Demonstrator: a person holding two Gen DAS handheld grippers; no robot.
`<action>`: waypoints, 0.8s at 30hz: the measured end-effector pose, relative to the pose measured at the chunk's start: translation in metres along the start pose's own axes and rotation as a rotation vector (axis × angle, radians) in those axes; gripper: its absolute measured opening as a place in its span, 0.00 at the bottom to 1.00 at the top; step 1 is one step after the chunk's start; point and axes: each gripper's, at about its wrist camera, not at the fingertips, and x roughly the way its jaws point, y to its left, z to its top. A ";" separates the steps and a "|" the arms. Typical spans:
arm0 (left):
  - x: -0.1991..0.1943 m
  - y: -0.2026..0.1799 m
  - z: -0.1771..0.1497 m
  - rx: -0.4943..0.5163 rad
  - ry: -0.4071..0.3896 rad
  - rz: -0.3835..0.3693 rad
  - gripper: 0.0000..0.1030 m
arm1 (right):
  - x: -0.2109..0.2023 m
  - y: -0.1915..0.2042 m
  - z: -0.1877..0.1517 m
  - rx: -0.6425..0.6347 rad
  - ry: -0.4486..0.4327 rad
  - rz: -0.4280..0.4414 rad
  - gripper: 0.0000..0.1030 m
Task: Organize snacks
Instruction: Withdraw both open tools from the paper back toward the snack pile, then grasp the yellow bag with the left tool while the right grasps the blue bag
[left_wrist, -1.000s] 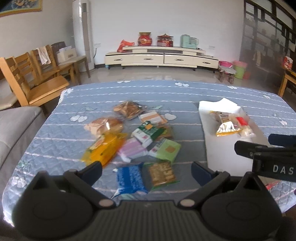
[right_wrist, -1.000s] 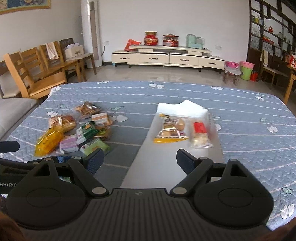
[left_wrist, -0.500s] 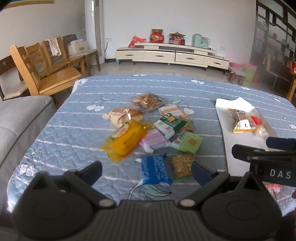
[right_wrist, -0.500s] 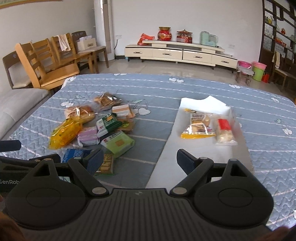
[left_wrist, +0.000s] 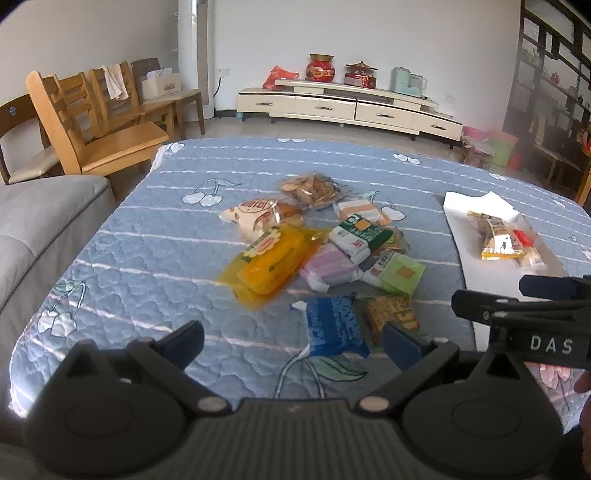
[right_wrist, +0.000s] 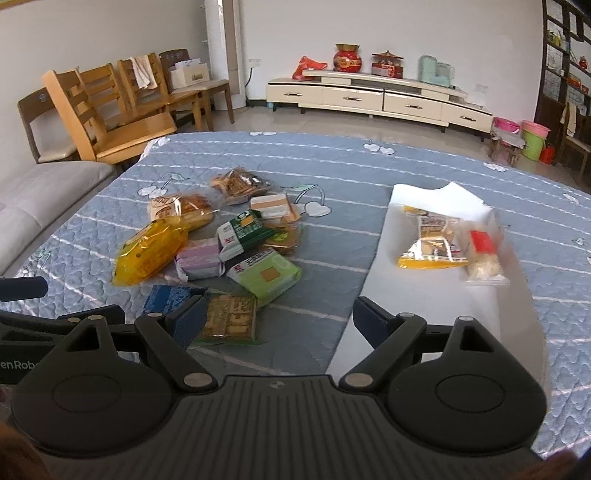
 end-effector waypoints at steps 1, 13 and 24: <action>0.001 0.001 -0.001 -0.001 0.000 0.000 0.98 | 0.001 0.001 0.000 0.000 0.003 0.004 1.00; 0.033 0.029 0.007 0.033 -0.005 0.043 0.98 | 0.009 -0.003 -0.003 0.008 0.010 0.032 1.00; 0.107 0.030 0.044 0.199 0.033 -0.050 0.99 | 0.015 0.001 -0.012 0.001 0.049 0.061 1.00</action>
